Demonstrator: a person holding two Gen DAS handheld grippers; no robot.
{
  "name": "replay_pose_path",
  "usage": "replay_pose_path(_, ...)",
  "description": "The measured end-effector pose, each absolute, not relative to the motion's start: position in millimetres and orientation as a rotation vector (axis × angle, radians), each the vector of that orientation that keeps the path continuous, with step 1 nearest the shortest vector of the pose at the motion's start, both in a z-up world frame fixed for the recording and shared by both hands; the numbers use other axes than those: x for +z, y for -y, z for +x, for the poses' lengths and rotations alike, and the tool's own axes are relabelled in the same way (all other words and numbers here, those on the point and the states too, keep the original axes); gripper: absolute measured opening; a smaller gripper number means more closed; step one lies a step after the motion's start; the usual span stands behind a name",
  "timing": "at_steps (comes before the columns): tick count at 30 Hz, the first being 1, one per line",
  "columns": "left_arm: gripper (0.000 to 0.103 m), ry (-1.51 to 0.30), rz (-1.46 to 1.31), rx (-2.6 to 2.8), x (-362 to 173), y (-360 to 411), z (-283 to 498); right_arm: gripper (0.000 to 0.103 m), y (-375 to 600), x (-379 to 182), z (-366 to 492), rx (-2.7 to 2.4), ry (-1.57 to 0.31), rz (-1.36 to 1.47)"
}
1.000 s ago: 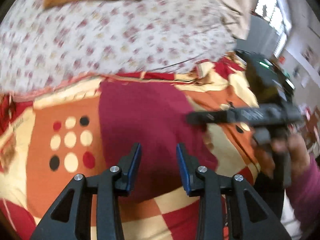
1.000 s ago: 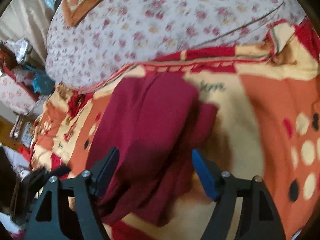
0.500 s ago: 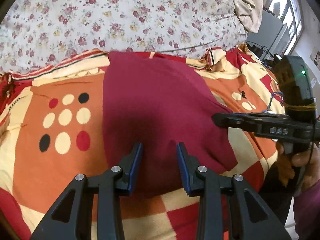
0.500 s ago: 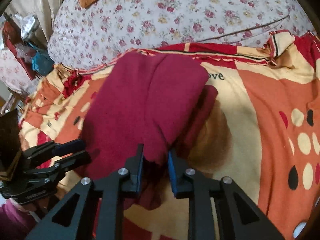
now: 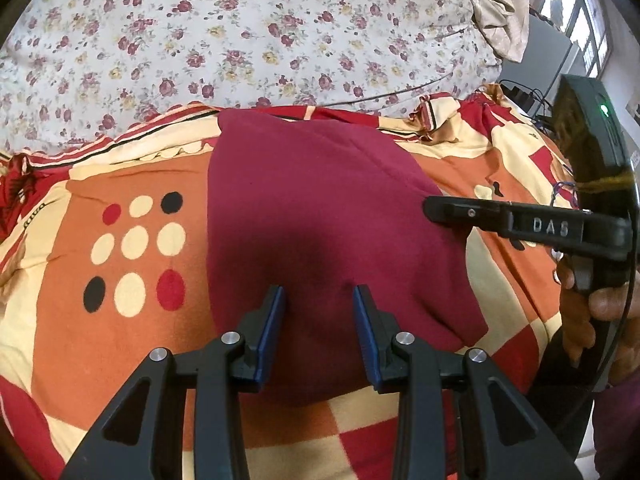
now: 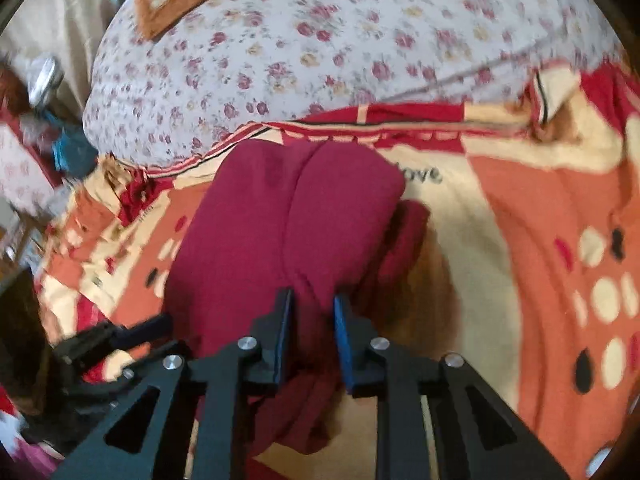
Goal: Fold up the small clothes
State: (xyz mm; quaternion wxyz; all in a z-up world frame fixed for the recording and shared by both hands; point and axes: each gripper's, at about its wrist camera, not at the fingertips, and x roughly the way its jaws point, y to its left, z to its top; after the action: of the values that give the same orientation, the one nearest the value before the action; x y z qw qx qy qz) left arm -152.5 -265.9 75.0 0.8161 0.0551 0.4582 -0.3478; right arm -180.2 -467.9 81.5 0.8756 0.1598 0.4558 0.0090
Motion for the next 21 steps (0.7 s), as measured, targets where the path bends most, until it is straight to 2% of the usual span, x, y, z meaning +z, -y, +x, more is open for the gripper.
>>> replay_pose_path(4, 0.014, -0.988, 0.098, -0.754, 72.5, 265.7, -151.7, 0.015, 472.7, 59.7, -185.7, -0.019, -0.988, 0.307)
replay_pose_path(8, 0.014, -1.003, 0.071, -0.757, 73.8, 262.2, -147.8, 0.016, 469.8, 69.3, -189.0, -0.014, -0.966, 0.295)
replay_pose_path(9, 0.014, -1.008, 0.062, -0.758, 74.8, 260.8, -145.9, 0.019, 470.7, 73.2, -189.6, -0.016, -0.956, 0.304)
replay_pose_path(11, 0.014, -1.01, 0.034, -0.761, 77.0, 256.9, -140.9, 0.037, 474.3, 78.0, -192.7, -0.032, -0.933, 0.344)
replay_pose_path(13, 0.014, -1.021, -0.015, -0.772, 78.1, 252.2, -132.7, 0.07, 482.4, 79.1, -196.3, -0.045, -0.895, 0.421)
replay_pose_path(14, 0.014, -1.032, -0.044, -0.781, 78.0, 249.9, -127.8, 0.081, 486.5, 77.2, -196.1, -0.043, -0.888, 0.457)
replay_pose_path(18, 0.014, -1.065, -0.157, -0.816, 76.0, 241.3, -107.1, 0.084, 497.6, 57.2, -185.5, -0.015, -0.918, 0.575)
replay_pose_path(21, 0.022, -1.073, -0.213, -0.855, 74.3, 239.4, -95.8, 0.084, 500.9, 44.2, -176.1, 0.011, -0.921, 0.617)
